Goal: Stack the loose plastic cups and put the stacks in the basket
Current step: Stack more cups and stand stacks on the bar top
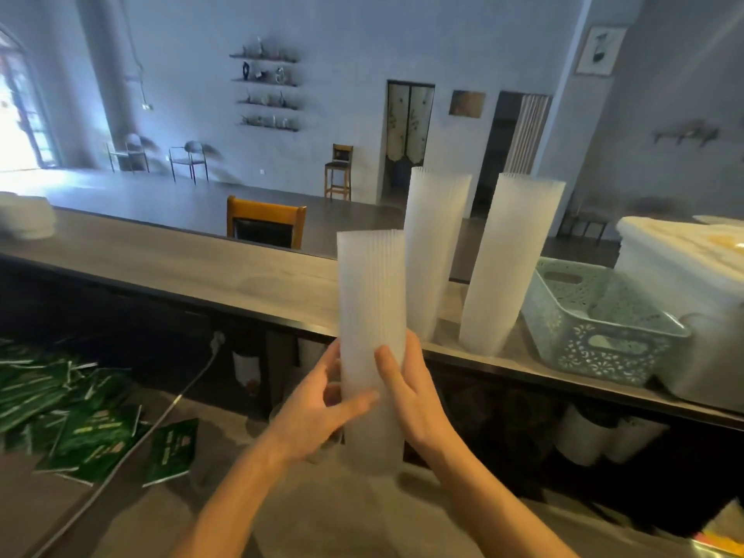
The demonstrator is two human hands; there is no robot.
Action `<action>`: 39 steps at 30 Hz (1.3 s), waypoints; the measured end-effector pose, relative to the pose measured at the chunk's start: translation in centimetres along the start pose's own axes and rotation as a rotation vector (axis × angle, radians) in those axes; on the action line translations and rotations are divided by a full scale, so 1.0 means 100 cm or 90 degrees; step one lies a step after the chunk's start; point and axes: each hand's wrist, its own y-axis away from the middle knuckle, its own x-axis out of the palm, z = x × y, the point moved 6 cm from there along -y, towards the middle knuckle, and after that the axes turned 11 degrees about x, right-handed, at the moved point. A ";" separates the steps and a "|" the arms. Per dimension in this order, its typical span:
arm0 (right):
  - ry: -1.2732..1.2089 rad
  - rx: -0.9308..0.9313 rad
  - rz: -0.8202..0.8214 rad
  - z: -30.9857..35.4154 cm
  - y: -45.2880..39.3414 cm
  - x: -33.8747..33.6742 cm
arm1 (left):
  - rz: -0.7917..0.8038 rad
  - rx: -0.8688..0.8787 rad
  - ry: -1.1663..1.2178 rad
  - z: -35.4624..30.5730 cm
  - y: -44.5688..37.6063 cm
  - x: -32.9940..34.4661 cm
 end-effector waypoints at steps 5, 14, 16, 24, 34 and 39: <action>-0.022 -0.039 0.041 0.047 -0.030 0.008 | -0.047 0.063 -0.118 -0.025 -0.039 -0.032; 0.073 -0.029 -0.005 0.046 -0.058 0.003 | -0.120 0.139 -0.191 -0.048 -0.099 -0.056; 0.073 -0.040 -0.009 0.051 -0.063 0.006 | -0.125 0.141 -0.201 -0.045 -0.110 -0.059; 0.080 -0.036 -0.047 0.040 -0.081 0.017 | -0.120 0.102 -0.186 -0.024 -0.129 -0.059; 0.133 0.024 -0.100 0.024 -0.093 0.021 | -0.099 0.047 -0.172 -0.014 -0.138 -0.058; 0.148 0.041 -0.100 0.021 -0.092 0.023 | -0.090 0.037 -0.169 -0.013 -0.139 -0.056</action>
